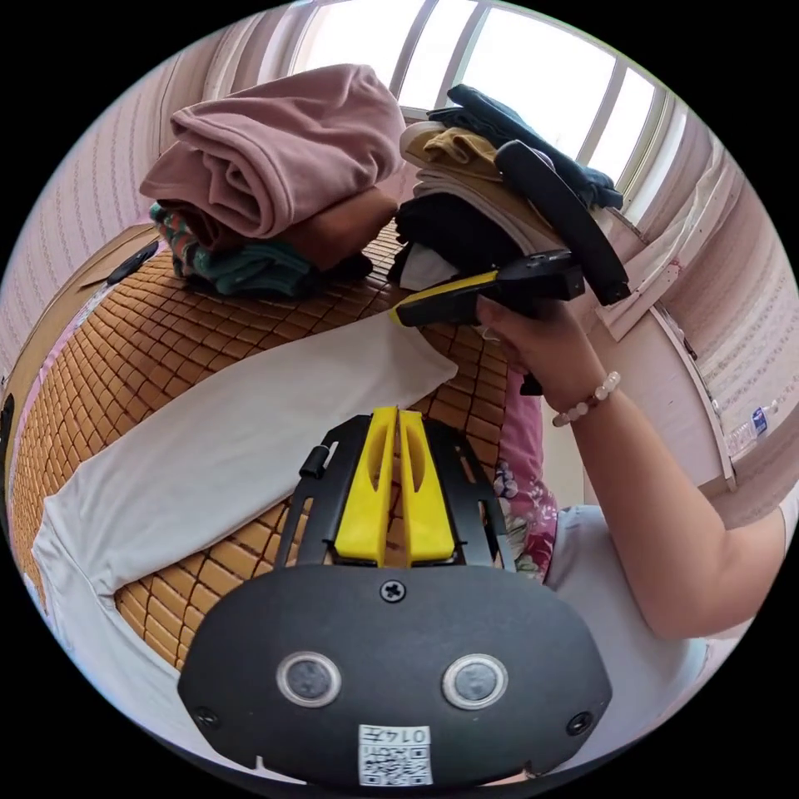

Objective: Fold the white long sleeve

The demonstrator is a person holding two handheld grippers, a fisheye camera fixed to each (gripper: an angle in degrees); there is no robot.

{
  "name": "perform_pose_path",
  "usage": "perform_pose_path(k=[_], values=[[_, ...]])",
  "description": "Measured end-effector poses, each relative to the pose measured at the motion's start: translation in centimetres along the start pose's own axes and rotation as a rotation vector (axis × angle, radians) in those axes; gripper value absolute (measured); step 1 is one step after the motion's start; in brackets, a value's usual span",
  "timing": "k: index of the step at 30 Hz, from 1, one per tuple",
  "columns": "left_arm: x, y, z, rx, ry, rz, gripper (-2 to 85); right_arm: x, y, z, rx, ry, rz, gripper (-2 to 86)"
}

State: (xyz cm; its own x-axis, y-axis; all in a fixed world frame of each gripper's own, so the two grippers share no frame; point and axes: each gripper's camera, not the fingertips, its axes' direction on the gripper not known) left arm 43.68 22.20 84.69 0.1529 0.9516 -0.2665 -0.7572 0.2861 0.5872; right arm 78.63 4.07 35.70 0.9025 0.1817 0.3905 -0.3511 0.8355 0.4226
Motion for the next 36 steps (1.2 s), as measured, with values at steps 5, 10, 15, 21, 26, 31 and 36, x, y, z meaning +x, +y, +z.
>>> perform_pose_path(k=[5,10,15,21,26,31,36], values=[[3.6,-4.7,1.1,-0.001,-0.005,0.032,-1.0,1.8,1.0,4.4,-0.052,-0.002,0.01,-1.0],[4.6,-7.7,1.3,-0.081,-0.001,0.042,-1.0,2.9,2.0,7.8,-0.053,0.004,0.0,-1.0],[4.8,-10.0,-1.6,-0.082,0.022,0.024,-1.0,4.4,3.2,11.3,-0.057,-0.003,0.009,-1.0],[6.4,-13.8,-4.0,-0.126,0.06,0.061,-1.0,6.1,5.3,15.5,-0.038,0.011,0.009,-1.0],[6.0,-15.1,-12.2,-0.062,0.066,0.141,-1.0,6.9,8.0,18.4,0.05,0.041,-0.044,-1.0],[1.9,-8.2,-29.6,0.036,-0.048,0.119,-1.0,5.8,11.3,19.1,0.265,-0.108,-0.203,-0.9],[-5.6,5.9,-46.7,-0.064,-0.331,-0.199,-1.0,1.0,12.6,22.4,0.247,-0.251,-0.408,-0.6]])
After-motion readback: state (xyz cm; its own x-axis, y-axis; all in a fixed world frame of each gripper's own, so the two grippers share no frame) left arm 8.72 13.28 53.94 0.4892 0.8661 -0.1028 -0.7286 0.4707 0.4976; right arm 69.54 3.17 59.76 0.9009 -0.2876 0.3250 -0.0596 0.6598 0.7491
